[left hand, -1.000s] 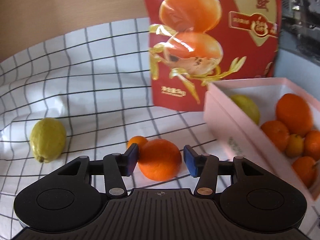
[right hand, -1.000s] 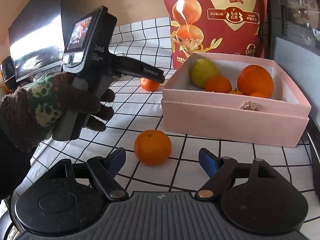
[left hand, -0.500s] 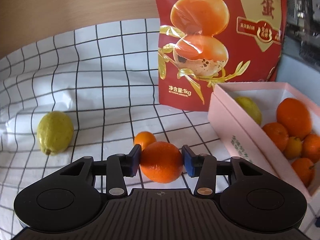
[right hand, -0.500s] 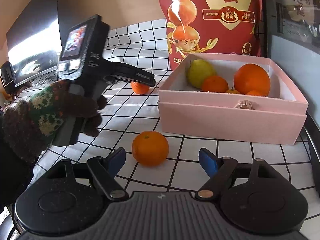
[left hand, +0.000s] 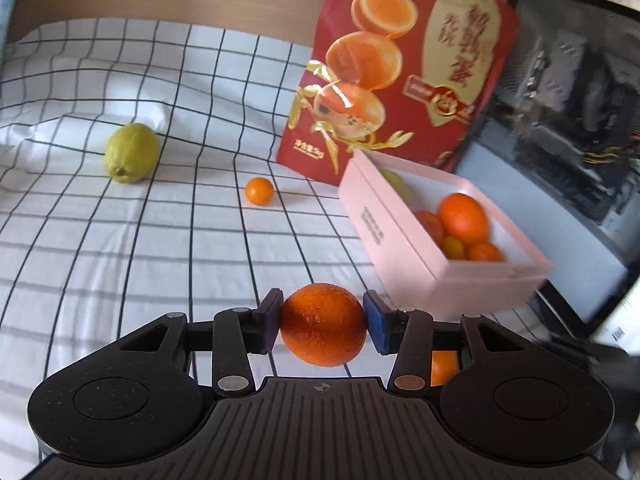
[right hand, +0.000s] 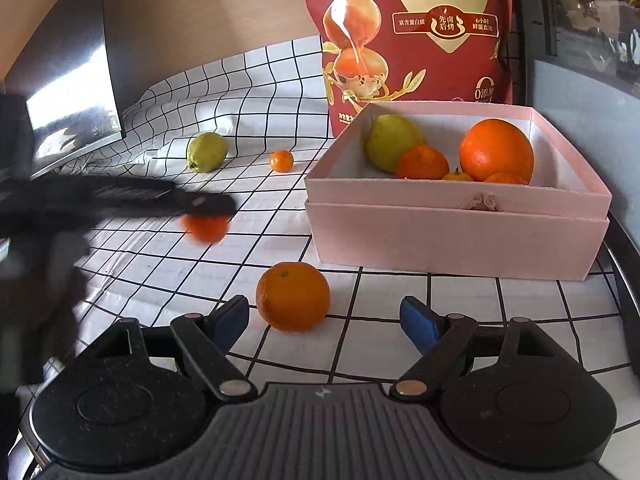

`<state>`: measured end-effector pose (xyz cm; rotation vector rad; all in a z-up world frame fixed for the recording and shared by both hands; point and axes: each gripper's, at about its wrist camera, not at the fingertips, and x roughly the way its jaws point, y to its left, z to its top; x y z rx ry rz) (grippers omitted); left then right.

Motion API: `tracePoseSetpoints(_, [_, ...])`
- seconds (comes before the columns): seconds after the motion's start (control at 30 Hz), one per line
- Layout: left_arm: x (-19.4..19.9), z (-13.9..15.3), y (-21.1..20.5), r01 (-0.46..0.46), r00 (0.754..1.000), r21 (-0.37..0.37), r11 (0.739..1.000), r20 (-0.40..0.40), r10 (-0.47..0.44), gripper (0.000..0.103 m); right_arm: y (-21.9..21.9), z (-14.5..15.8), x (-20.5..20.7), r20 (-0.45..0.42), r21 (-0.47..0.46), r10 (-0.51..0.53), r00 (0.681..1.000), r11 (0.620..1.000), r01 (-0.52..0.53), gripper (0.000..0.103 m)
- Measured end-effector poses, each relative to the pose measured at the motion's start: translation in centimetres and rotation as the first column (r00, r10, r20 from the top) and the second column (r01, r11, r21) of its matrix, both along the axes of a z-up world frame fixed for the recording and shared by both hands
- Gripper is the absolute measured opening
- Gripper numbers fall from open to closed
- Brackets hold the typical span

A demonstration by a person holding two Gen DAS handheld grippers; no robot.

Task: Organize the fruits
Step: 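Lift the mandarin with the left tool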

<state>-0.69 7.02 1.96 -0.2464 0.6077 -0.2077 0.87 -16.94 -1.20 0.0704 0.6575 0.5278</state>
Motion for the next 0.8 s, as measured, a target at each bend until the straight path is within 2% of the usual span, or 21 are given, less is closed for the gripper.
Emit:
tracePoseSetpoints(0.13, [-2.7, -0.1, -0.5, -0.002, 0.999, 0.020, 1.000, 0.043, 0.001, 0.049, 0.0, -0.1, 0.1, -0.009, 0.002, -0.008, 1.000, 1.000, 0.008, 0.083])
tracePoseSetpoints(0.23, [-3.5, -0.7, -0.7, 0.011, 0.999, 0.003, 1.000, 0.037, -0.011, 0.049, -0.1, -0.2, 0.1, -0.011, 0.003, -0.016, 1.000, 1.000, 0.016, 0.083])
tracePoseSetpoints(0.4, [-3.5, -1.9, -0.9, 0.009, 1.000, -0.017, 1.000, 0.011, -0.008, 0.049, -0.1, -0.3, 0.2, -0.027, 0.007, -0.016, 0.999, 1.000, 0.016, 0.083])
tracePoseSetpoints(0.6, [-3.7, -2.4, -0.8, -0.003, 0.999, -0.037, 0.999, 0.034, 0.004, 0.050, 0.0, -0.4, 0.2, -0.028, 0.004, -0.011, 1.000, 1.000, 0.011, 0.087])
tracePoseSetpoints(0.8, [-3.6, -2.5, -0.7, -0.003, 0.999, -0.040, 0.999, 0.035, 0.004, 0.050, 0.8, -0.4, 0.4, -0.031, -0.042, 0.006, 1.000, 0.999, -0.008, 0.091])
